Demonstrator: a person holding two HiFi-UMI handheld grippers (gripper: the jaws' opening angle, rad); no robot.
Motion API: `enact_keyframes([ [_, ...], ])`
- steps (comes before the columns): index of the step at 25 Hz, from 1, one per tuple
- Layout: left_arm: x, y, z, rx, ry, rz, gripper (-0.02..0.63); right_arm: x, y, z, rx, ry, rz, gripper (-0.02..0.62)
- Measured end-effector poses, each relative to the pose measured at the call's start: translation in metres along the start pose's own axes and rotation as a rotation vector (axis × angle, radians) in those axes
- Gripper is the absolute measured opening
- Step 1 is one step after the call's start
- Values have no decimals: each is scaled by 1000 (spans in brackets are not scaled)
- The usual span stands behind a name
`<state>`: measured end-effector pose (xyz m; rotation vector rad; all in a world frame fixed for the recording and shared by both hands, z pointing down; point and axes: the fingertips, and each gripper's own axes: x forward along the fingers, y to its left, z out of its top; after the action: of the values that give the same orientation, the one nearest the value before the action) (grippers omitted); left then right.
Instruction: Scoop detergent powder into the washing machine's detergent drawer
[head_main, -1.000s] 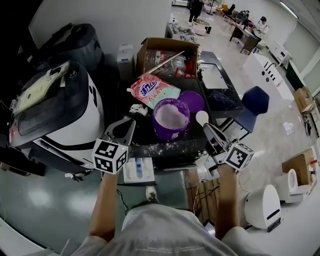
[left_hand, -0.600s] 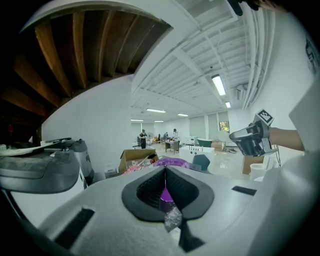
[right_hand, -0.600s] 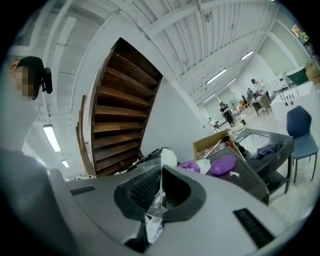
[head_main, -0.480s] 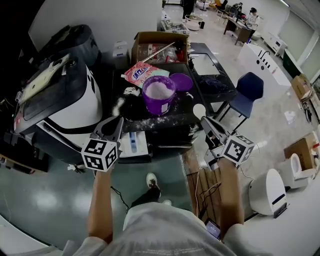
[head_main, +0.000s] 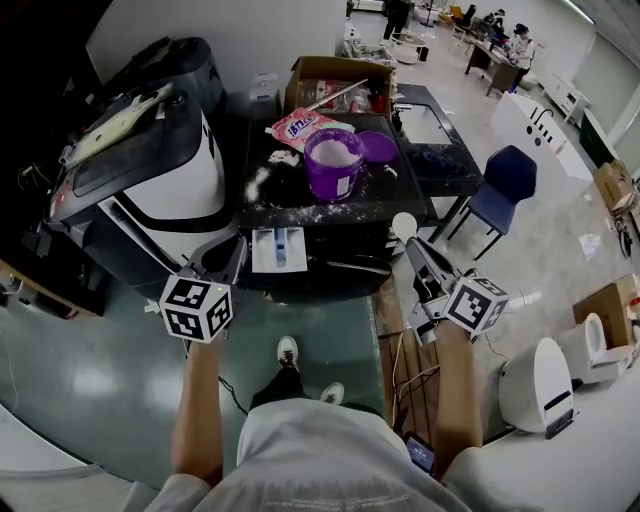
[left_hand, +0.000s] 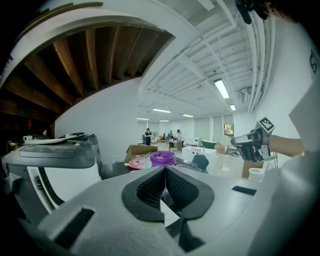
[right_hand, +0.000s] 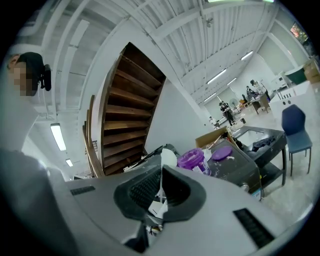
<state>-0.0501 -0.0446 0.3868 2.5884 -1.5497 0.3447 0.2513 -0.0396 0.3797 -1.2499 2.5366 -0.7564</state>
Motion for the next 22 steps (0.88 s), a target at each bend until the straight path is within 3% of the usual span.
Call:
enact_keyframes([
  [11,-26,18,-15,-14,-4,9,11,29,35,-33,-19,67,44,11],
  [22,-27,88,-42,-36,27,4,11,113,51,-93,-27,185,26,11],
])
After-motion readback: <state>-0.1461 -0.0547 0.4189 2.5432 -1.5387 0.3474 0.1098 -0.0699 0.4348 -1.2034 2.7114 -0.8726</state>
